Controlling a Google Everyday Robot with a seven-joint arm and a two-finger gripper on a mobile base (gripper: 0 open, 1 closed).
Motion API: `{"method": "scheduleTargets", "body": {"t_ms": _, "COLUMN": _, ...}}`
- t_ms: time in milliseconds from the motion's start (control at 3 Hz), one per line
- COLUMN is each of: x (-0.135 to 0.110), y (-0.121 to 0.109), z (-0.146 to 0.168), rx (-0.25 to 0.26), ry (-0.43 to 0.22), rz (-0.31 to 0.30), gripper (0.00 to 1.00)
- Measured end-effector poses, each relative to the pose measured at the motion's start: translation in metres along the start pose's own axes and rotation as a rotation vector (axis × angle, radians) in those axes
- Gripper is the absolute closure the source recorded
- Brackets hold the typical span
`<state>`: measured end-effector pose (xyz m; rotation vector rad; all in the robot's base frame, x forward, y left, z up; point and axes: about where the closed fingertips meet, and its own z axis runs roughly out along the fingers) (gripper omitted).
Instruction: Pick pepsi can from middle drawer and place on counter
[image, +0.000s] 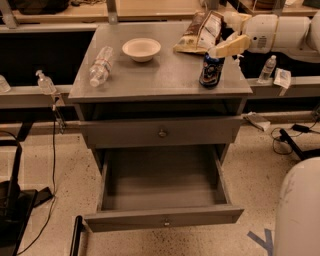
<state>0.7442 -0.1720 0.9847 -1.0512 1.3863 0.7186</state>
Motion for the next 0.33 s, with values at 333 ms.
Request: {"method": "scheduleTargets", "body": {"t_ms": 333, "x": -0.0015, "y": -0.0033, "z": 0.0046, "rx": 0.016, "ry": -0.004, "rz": -0.013, "gripper": 0.00}}
